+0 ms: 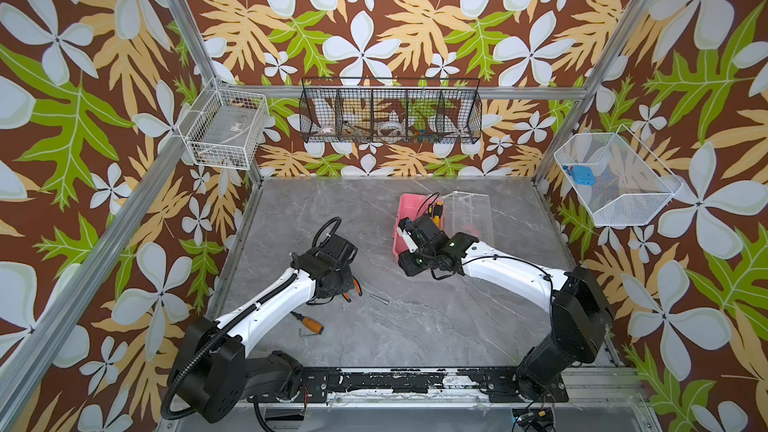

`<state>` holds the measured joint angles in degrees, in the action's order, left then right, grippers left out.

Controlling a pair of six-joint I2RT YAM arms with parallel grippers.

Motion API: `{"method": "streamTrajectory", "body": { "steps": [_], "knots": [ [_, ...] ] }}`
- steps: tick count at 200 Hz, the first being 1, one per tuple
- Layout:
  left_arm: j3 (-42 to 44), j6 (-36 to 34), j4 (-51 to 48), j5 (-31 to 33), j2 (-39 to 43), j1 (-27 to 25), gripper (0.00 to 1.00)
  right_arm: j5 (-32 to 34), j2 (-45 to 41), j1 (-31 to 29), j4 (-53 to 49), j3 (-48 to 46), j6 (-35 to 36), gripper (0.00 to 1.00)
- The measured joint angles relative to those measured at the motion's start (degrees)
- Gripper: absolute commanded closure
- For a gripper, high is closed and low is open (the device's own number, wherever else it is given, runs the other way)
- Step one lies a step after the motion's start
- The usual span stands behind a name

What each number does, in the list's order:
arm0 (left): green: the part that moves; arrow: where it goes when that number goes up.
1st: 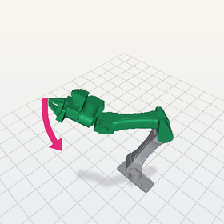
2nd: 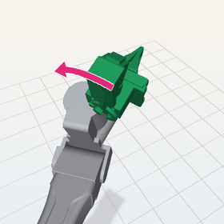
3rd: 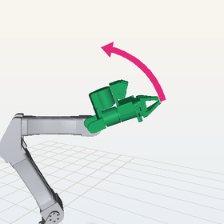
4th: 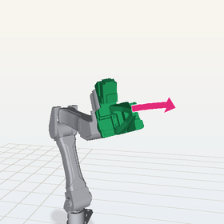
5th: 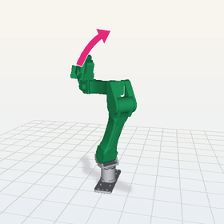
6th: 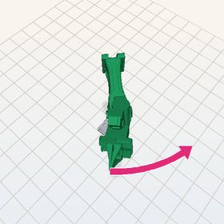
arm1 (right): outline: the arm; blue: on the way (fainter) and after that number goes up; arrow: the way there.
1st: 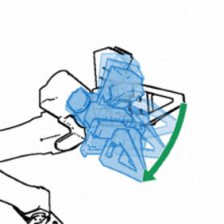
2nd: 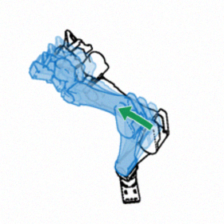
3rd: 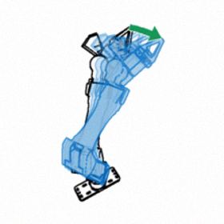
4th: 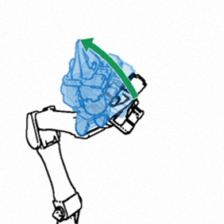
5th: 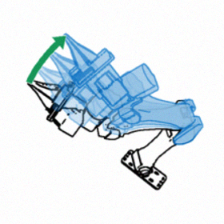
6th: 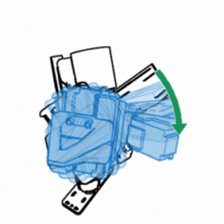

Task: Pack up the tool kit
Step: 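Lift the pliers with the left gripper while the right grasps the bolt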

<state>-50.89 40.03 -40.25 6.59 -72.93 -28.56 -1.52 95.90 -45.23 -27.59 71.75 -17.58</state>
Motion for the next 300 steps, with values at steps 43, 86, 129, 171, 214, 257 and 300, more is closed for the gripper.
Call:
{"method": "streamTrajectory", "body": {
  "steps": [43,86,129,171,214,257,300],
  "knots": [
    [-9.44,-2.82,-2.56,0.37,-0.5,4.04,1.0,-1.05,4.2,-3.74,-0.11,-2.64,7.76,0.31],
    [-14.23,-5.01,-4.22,-1.2,-1.99,7.15,1.0,-1.77,9.42,-4.57,2.93,-0.48,12.39,0.17],
    [-14.36,-5.35,-4.48,-3.43,-2.73,7.89,1.0,-1.66,16.31,-4.52,5.68,4.76,16.63,0.36],
    [-13.88,-5.35,-4.52,-4.5,-2.73,8.63,1.0,-3.04,20.04,-5.38,6.71,6.32,18.25,0.48],
    [-13.88,-5.35,-4.48,-5.99,-3.3,9.29,1.0,-3.21,19.78,-5.38,8.85,3.87,19.23,0.61],
    [-14.38,-5.38,-4.5,-6.93,-4.17,9.86,1.0,-2.1,18.73,-5.53,11.72,1.27,18.43,0.83],
    [-17.77,-6.23,-4.48,-7.48,-5.2,10.16,1.0,-0.74,18.75,-5.75,12.5,1.01,17.42,0.92]
  ]
}}
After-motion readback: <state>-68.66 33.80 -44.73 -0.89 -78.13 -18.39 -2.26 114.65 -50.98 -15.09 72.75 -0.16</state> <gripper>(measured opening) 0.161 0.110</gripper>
